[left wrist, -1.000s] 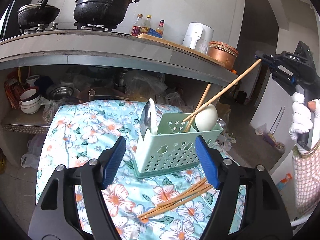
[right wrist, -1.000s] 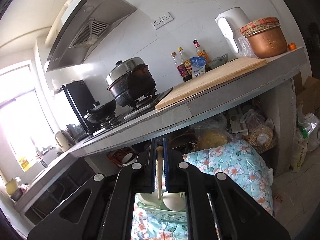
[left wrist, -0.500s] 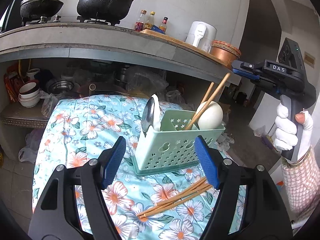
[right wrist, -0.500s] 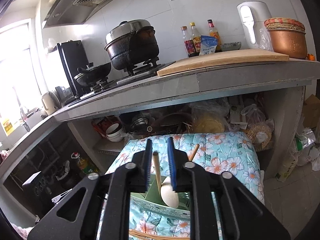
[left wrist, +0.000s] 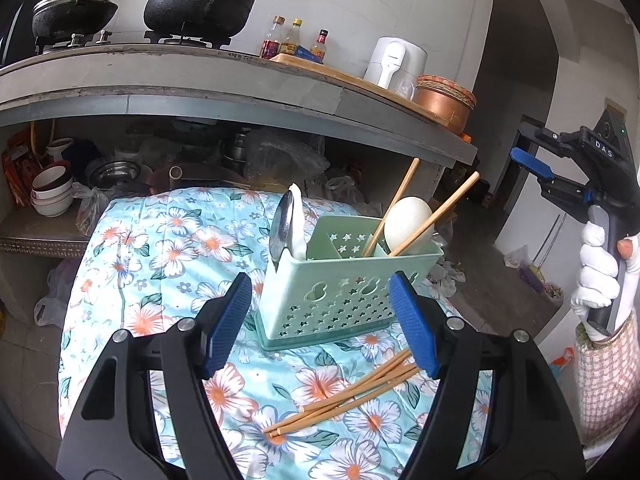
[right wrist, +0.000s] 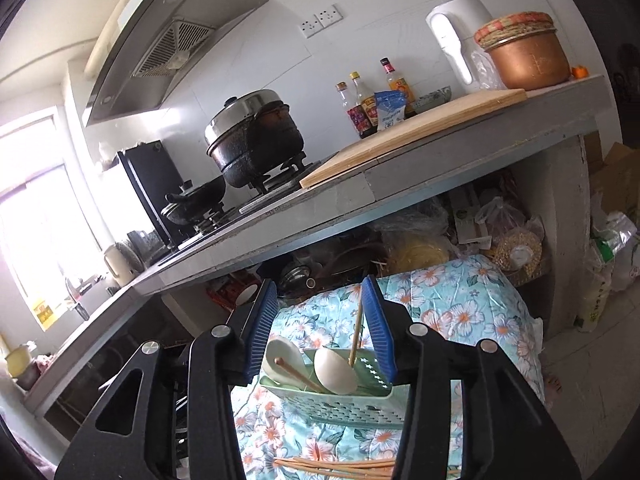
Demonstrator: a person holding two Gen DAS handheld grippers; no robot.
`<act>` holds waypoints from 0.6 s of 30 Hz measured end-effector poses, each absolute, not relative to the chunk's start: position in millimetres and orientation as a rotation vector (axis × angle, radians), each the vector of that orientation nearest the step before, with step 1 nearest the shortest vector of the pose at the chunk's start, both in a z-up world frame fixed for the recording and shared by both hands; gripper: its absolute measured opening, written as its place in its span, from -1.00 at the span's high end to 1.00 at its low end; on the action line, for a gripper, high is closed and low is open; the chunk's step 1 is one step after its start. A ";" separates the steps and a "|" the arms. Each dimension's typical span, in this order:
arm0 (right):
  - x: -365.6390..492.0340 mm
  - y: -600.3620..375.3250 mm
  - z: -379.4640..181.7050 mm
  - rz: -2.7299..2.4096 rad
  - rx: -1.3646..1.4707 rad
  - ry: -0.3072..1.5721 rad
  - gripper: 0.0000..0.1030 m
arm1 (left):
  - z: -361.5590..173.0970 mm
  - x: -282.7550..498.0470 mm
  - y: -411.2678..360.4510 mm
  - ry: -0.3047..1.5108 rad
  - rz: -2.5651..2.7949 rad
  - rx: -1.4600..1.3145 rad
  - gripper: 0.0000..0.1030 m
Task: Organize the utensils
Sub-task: 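Move both open tools back toward the loose chopsticks beside the holder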
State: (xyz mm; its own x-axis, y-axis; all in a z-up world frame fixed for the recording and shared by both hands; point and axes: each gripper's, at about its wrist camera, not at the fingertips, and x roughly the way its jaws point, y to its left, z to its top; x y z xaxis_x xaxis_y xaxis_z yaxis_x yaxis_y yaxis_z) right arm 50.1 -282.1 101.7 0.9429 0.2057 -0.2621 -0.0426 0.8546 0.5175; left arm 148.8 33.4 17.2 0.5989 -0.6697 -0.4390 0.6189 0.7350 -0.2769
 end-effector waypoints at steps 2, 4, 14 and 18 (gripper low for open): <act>39.6 -287.6 87.1 0.124 0.574 0.333 0.13 | 16.1 148.6 29.5 0.554 -0.756 -0.089 -0.32; 31.5 -290.5 71.1 0.119 0.610 0.361 0.12 | 15.4 148.3 25.9 0.557 -0.766 -0.081 -0.32; 13.2 -297.4 -35.2 0.104 0.818 0.606 0.12 | 0.5 141.7 7.0 0.598 -0.813 -0.025 -0.32; 7.2 -297.4 -71.9 0.097 0.900 0.683 0.12 | -8.7 141.8 2.3 0.627 -0.817 -0.019 -0.34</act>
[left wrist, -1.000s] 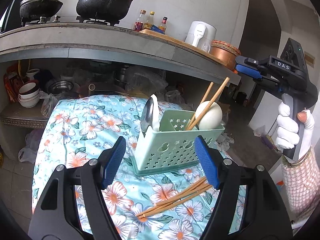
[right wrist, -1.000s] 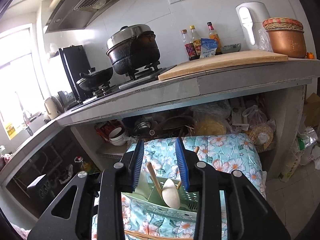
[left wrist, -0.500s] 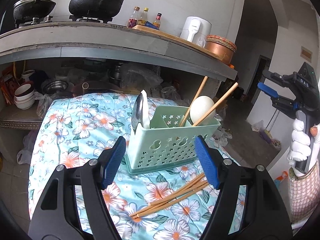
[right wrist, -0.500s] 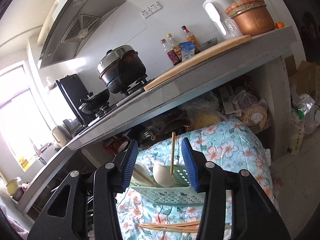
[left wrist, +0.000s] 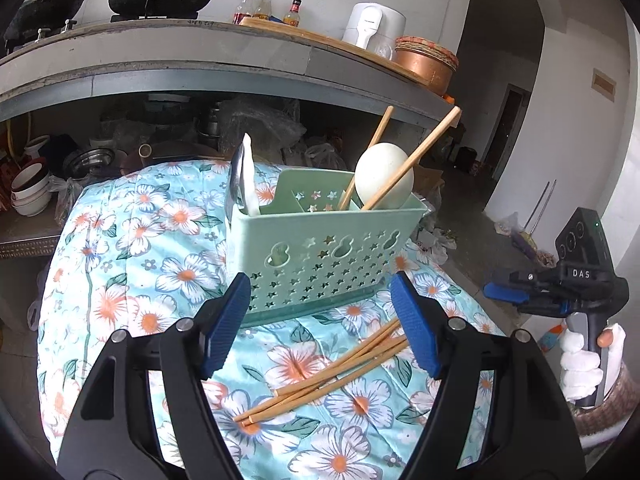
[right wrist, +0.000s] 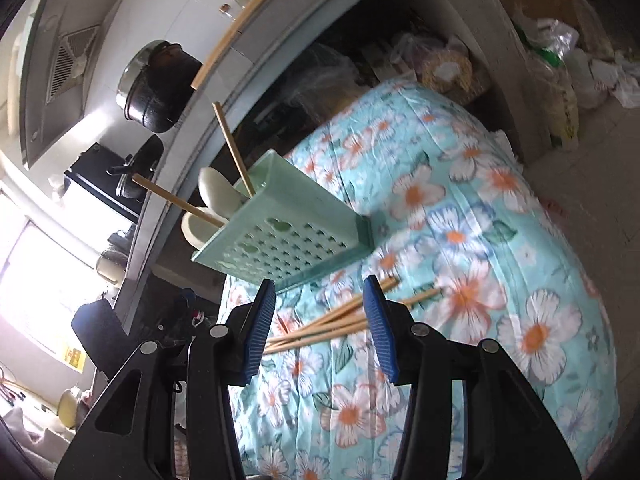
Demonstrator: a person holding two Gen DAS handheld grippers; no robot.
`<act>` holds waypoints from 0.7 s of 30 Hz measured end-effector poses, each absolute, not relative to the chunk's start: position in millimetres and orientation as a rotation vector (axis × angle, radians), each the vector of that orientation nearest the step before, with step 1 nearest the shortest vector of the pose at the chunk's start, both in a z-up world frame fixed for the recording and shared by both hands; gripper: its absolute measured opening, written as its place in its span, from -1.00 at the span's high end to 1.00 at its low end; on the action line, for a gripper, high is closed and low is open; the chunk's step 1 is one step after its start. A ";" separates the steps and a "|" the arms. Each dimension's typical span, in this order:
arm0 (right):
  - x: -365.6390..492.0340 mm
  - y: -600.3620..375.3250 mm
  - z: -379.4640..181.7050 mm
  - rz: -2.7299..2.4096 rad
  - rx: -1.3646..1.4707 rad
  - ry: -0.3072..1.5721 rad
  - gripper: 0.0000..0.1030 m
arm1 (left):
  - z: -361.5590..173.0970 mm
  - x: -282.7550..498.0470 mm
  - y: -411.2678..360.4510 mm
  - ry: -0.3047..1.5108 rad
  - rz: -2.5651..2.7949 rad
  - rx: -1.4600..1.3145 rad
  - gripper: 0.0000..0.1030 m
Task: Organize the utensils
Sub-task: 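Move both open tools back toward the loose chopsticks beside the holder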
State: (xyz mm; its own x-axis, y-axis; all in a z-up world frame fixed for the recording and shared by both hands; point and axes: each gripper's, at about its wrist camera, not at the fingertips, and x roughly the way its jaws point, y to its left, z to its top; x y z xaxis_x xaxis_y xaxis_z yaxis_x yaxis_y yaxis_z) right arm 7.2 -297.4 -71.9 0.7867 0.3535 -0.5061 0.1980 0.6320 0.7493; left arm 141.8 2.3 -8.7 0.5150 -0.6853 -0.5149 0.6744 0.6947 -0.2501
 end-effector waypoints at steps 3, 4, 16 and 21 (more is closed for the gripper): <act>7.2 -296.7 -92.1 0.105 0.962 0.724 0.12 | -15.6 143.1 -0.9 0.647 -0.816 -0.014 -0.34; 7.6 -295.5 -98.7 0.110 0.979 0.736 0.12 | -17.8 143.8 -1.7 0.655 -0.815 -0.014 -0.34; 38.4 -276.6 -152.6 0.128 1.097 0.865 0.23 | -35.4 150.4 -1.0 0.691 -0.797 -0.014 -0.34; 53.4 -280.5 -162.4 0.111 1.145 0.866 0.41 | -39.2 156.0 4.5 0.701 -0.791 -0.029 -0.34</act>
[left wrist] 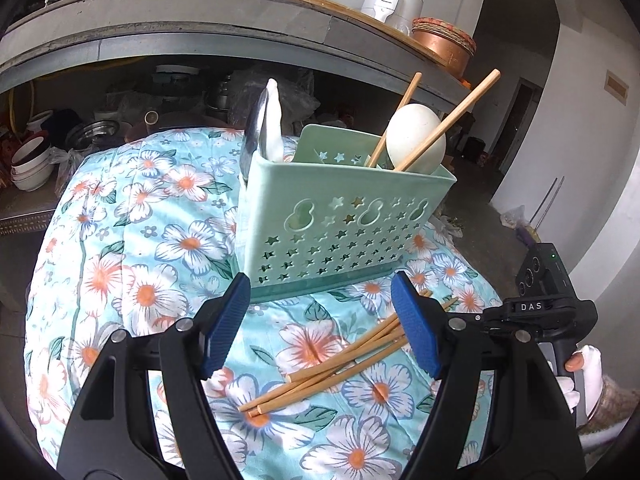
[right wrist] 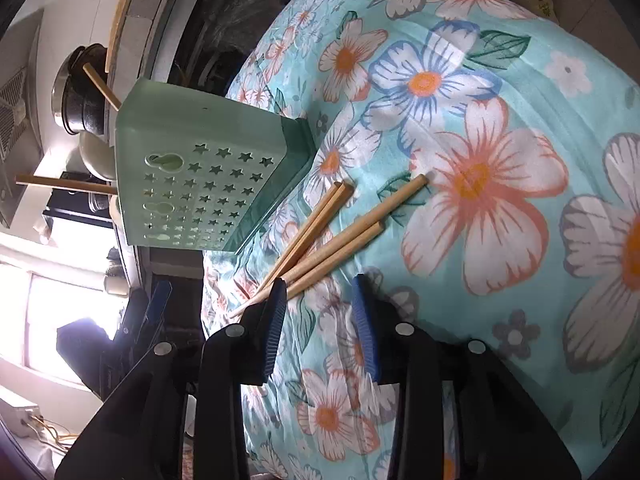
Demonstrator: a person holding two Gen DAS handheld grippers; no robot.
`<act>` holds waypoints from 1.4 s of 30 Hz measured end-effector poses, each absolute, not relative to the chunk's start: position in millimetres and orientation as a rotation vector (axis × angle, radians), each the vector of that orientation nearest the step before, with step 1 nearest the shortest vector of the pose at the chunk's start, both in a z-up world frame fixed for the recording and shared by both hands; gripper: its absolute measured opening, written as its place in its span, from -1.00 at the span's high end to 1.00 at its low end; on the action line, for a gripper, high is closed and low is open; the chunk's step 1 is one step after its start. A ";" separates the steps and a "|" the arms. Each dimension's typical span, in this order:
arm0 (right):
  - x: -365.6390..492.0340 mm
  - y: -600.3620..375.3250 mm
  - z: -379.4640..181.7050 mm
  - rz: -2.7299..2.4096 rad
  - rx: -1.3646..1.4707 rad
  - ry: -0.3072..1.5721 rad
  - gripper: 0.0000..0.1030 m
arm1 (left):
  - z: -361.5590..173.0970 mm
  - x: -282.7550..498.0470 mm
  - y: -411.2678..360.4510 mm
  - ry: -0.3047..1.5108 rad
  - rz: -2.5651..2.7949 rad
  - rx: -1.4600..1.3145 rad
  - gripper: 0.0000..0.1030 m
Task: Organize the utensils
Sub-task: 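Move both open tools back toward the loose chopsticks beside the holder, then lower the right tool onto one loose chopstick and close on it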
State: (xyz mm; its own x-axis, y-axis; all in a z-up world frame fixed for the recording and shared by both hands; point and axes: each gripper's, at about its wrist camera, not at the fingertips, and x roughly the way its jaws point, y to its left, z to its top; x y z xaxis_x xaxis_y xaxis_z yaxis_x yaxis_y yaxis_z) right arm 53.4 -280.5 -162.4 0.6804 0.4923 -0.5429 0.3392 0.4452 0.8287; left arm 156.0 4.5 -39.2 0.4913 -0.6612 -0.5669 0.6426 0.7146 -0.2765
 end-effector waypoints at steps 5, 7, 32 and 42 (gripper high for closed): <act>63.7 -282.6 -168.6 0.097 1.195 0.853 0.58 | -39.3 158.6 7.6 0.701 -0.792 -0.036 -0.34; 65.1 -281.9 -169.4 0.086 1.194 0.852 0.63 | -39.1 158.9 8.2 0.701 -0.792 -0.039 -0.34; 65.1 -295.2 -175.3 0.028 1.336 0.832 0.59 | -32.1 153.9 8.9 0.691 -0.801 -0.038 -0.34; 69.1 -290.0 -169.4 0.016 1.273 0.845 0.74 | -29.8 152.0 7.5 0.691 -0.800 -0.040 -0.34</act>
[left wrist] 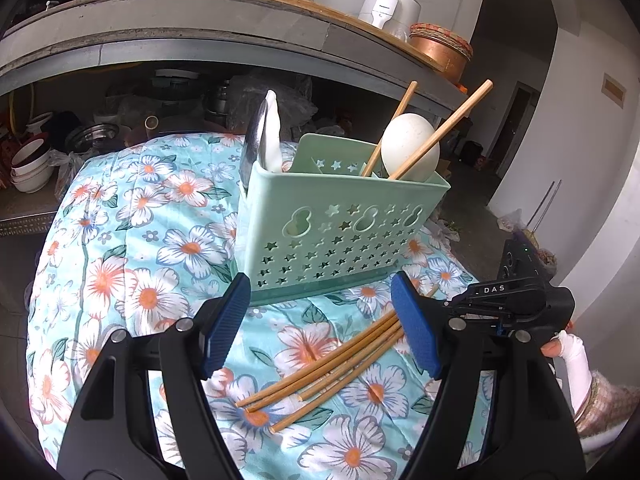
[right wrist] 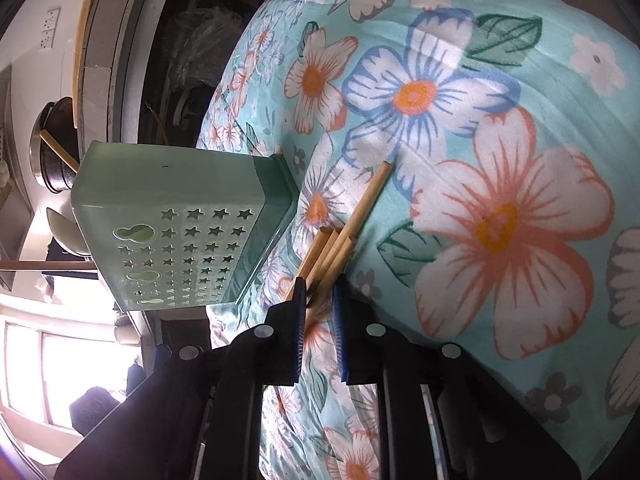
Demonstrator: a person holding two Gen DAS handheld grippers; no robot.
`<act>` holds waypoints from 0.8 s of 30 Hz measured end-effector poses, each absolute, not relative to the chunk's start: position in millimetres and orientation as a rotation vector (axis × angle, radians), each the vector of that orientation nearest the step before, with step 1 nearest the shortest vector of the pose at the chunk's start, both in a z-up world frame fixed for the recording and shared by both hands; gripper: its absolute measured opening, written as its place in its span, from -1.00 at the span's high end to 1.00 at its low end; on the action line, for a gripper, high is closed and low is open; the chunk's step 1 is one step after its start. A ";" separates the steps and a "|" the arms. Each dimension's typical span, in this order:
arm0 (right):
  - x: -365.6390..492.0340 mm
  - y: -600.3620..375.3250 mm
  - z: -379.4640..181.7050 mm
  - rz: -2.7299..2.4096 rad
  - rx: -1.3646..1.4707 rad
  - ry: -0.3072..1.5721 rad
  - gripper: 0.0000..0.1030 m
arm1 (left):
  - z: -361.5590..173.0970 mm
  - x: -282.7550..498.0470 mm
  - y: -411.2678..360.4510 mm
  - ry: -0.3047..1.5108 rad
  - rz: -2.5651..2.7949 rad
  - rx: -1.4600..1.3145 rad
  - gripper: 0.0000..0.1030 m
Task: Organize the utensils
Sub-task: 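Lower the right tool onto one loose chopstick and close on it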
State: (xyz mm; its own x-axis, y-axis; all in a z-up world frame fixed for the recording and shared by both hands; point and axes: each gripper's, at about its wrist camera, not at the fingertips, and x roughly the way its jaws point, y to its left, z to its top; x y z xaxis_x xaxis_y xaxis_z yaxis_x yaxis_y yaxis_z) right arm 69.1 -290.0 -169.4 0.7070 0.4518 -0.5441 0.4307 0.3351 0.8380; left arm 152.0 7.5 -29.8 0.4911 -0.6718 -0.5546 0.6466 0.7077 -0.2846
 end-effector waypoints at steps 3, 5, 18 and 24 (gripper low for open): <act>62.7 -291.4 -168.5 0.052 1.262 0.871 0.74 | -29.6 151.3 8.4 0.691 -0.801 -0.039 -0.34; 57.4 -293.0 -167.3 0.070 1.249 0.892 0.74 | -29.4 151.0 8.0 0.693 -0.802 -0.036 -0.34; 18.2 -332.3 -144.7 -0.094 1.131 0.882 0.70 | -34.6 149.7 0.7 0.710 -0.822 -0.026 -0.34; 34.2 -325.2 -141.5 -0.202 1.007 0.896 0.60 | -33.9 147.7 -2.4 0.707 -0.826 -0.020 -0.34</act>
